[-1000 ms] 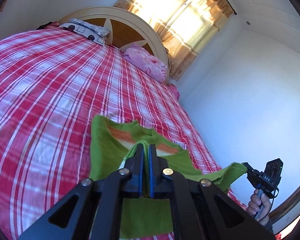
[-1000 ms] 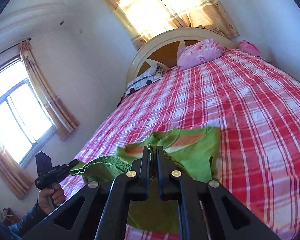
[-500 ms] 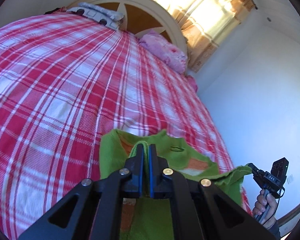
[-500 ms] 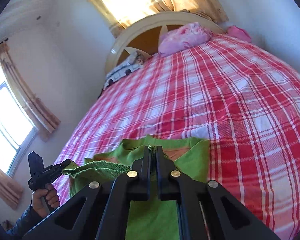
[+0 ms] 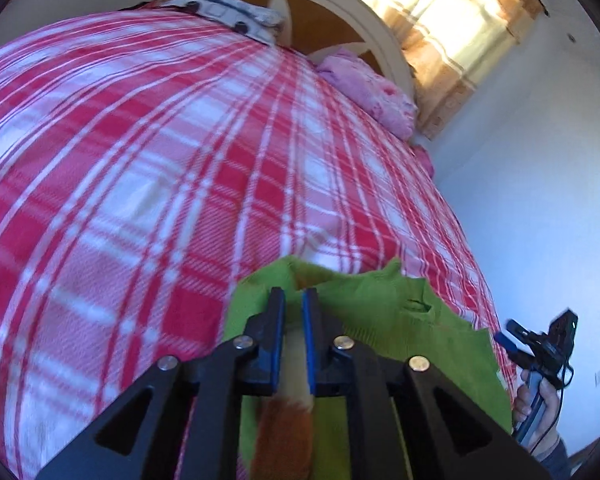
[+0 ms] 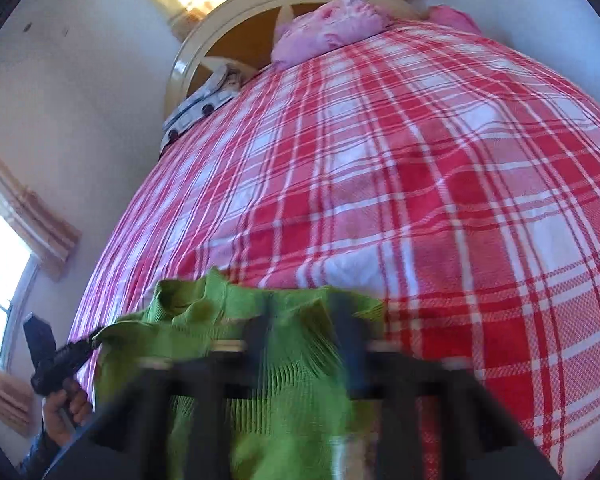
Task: Fold small clothes
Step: 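Lift the hem with both tools and fold it toward the collar, then lay the folded hem on the sweater and open both tools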
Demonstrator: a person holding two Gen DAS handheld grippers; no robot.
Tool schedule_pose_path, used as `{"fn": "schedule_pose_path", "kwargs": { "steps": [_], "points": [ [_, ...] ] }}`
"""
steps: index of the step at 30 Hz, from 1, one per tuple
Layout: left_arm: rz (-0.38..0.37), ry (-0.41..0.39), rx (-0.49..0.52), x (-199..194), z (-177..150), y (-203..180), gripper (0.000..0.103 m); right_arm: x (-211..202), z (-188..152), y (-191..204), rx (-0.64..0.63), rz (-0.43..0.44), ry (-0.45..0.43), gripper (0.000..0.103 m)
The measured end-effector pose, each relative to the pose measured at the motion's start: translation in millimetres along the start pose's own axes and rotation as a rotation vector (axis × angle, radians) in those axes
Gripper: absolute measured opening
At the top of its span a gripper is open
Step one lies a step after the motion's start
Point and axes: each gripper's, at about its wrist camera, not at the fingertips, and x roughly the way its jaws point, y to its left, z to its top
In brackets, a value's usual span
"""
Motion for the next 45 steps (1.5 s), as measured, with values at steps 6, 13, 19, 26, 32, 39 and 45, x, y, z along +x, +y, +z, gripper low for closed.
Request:
{"fn": "schedule_pose_path", "kwargs": {
  "steps": [6,13,19,26,32,39,45],
  "points": [
    [0.028,-0.055,0.005,-33,-18,7,0.04,-33,-21,1,-0.044,-0.033,-0.039,0.072],
    [0.169,0.019,0.105,-28,-55,5,0.041,-36,-59,21,-0.195,-0.087,0.049,0.055],
    [0.161,-0.001,0.084,-43,-66,9,0.043,-20,-76,12,-0.184,-0.228,0.12,0.052],
    [0.184,0.005,0.115,-65,-89,10,0.046,-68,-98,64,-0.284,-0.176,0.011,0.053],
    [0.234,0.003,0.151,-73,-105,10,0.047,-47,-153,134,-0.454,-0.02,0.143,0.054],
    [0.215,-0.002,0.181,-80,-118,14,0.05,-24,-216,162,-0.596,-0.097,0.188,0.07],
    [0.217,0.001,0.194,-82,-122,13,0.05,-69,-208,139,-0.488,-0.074,0.094,0.069]
  ]
}}
